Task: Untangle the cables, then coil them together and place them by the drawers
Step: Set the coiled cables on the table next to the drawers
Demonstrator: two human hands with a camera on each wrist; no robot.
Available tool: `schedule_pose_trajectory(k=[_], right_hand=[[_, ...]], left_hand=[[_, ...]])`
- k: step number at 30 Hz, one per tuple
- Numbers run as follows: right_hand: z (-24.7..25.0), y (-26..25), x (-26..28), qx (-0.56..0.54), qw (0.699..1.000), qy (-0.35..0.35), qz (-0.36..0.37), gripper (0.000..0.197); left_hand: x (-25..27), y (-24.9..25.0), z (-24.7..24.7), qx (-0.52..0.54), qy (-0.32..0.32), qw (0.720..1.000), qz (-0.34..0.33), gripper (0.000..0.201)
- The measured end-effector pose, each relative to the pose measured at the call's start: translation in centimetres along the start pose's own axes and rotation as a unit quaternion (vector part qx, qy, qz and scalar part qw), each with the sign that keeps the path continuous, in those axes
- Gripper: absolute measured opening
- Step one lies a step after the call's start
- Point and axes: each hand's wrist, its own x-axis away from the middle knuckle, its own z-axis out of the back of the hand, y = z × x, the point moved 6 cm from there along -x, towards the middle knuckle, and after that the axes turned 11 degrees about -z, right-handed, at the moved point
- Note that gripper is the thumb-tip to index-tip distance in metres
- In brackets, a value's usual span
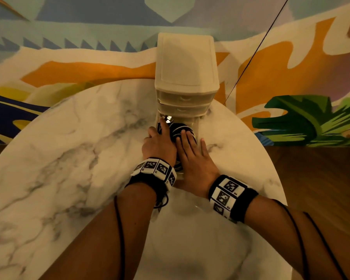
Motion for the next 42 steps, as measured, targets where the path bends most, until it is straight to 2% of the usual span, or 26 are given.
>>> schedule_pose_trajectory(k=[4, 9, 13, 16, 19, 23, 29, 36, 39, 42], right_hand=[[1.0, 0.2, -0.9, -0.014, 1.000, 0.001, 0.015, 0.113], [1.9, 0.9, -1.0, 0.008, 0.999, 0.034, 0.042, 0.114], [1.7, 2.3, -1.2, 0.013, 0.999, 0.033, 0.030, 0.114], [1.9, 2.8, -1.6, -0.007, 0.999, 0.040, 0.035, 0.116], [1.9, 2.9, -2.0, 0.002, 0.998, 0.046, 0.043, 0.118], [1.9, 3.3, -2.4, 0.026, 0.998, 0.032, 0.055, 0.113], [2.0, 3.8, -3.2, 0.029, 0.996, 0.008, 0.082, 0.110], [1.8, 3.5, -4.2, 0.028, 0.997, 0.007, 0.069, 0.106], [1.9, 3.2, -3.4, -0.003, 0.998, 0.032, 0.049, 0.099], [2.1, 3.5, -1.2, -0.062, 0.992, 0.099, 0.043, 0.092]], left_hand=[[0.1, 0.2, 0.3, 0.022, 0.013, 1.000, -0.006, 0.060], [0.3, 0.6, 0.8, 0.058, 0.037, 0.997, -0.031, 0.060], [-0.3, 1.6, 0.2, 0.066, 0.038, 0.996, -0.042, 0.061], [-0.5, 1.9, 0.2, 0.024, 0.035, 0.999, -0.028, 0.057], [0.1, 2.5, 0.6, -0.041, 0.073, 0.994, -0.064, 0.053], [1.2, 3.7, -0.5, -0.034, 0.049, 0.986, -0.158, 0.059], [0.7, 3.6, -1.3, -0.042, 0.003, 0.986, -0.159, 0.064], [1.4, 3.0, -1.1, -0.040, 0.026, 0.981, -0.187, 0.067], [1.3, 2.7, -1.0, -0.038, 0.009, 0.982, -0.184, 0.062], [0.9, 3.0, -0.9, -0.035, 0.001, 0.985, -0.169, 0.060]])
